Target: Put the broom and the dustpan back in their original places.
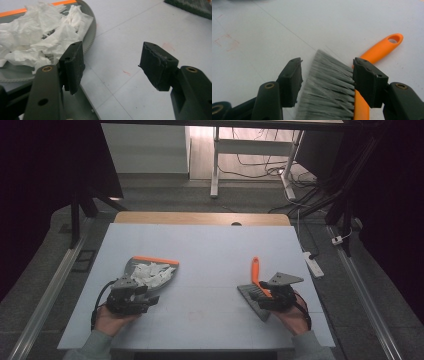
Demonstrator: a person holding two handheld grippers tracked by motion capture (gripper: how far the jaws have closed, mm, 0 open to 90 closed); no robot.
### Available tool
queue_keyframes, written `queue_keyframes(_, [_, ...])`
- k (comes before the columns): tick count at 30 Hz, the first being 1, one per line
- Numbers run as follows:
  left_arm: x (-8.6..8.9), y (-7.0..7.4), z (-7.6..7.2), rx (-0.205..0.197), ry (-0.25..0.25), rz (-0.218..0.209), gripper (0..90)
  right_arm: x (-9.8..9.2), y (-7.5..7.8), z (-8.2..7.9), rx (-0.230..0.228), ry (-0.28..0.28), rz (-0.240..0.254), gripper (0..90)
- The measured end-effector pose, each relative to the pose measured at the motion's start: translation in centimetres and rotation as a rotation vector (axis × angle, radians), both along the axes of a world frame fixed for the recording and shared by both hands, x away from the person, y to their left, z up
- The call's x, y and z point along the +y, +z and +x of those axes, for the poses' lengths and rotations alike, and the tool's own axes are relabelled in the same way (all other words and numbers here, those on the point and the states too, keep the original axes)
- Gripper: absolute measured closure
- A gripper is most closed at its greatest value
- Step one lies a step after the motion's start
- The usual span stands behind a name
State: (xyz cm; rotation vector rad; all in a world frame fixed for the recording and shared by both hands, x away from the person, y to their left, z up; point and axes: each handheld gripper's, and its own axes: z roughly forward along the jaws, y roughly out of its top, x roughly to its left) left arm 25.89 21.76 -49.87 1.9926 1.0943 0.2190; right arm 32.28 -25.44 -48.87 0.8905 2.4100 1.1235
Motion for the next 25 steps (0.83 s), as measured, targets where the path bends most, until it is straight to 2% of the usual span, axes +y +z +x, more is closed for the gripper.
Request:
queue_keyframes(4, [0.3, -0.1, -0.7, -0.001, -0.013, -0.011, 36.3, -0.7, -0.3, -0.4, 0.005, -0.017, 0.007, 40.5])
queue_keyframes(9, [0.4, -0.1, -1.2, -0.002, -0.005, -0.014, 36.3, -1.5, -0.3, -1.0, -0.002, -0.022, 0.012, 40.6])
queue_keyframes(25, [0.5, -0.3, -1.1, 0.004, 0.005, -0.014, 36.2, -1.9, -0.1, -1.2, -0.014, -0.003, 0.026, 40.6])
